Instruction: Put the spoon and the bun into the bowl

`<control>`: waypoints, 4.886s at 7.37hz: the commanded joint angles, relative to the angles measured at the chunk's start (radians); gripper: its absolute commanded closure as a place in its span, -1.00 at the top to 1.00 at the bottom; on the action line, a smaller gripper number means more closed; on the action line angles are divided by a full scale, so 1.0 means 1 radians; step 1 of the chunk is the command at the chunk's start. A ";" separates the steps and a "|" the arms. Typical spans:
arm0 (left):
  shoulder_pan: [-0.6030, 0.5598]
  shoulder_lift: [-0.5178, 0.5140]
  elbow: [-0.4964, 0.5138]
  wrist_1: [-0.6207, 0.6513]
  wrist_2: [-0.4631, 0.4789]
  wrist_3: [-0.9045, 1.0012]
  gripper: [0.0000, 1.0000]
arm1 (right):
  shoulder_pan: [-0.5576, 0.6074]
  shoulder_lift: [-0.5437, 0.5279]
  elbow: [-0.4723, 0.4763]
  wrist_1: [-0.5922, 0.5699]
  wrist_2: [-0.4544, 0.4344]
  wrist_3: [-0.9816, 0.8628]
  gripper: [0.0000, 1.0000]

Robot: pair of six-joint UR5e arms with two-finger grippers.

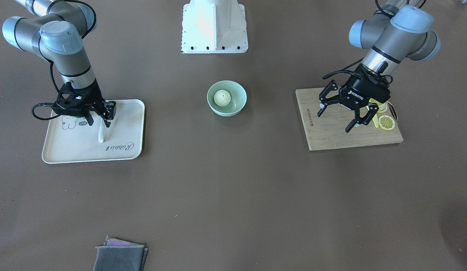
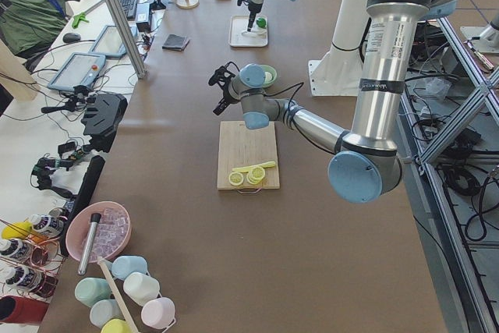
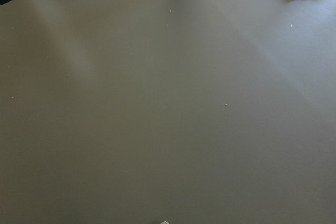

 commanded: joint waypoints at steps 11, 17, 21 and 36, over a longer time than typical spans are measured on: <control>0.000 0.001 0.003 -0.005 0.001 0.000 0.95 | -0.021 0.055 0.004 -0.005 -0.018 0.056 -1.00; 0.003 -0.007 0.012 -0.005 0.004 -0.003 0.95 | -0.163 0.605 -0.040 -0.569 -0.145 0.635 -1.00; 0.008 -0.004 0.015 -0.002 0.002 -0.014 0.95 | -0.260 0.848 -0.353 -0.604 -0.271 0.813 -1.00; -0.315 -0.002 0.072 0.300 -0.414 0.265 0.95 | 0.222 0.299 0.180 -0.576 0.113 -0.227 1.00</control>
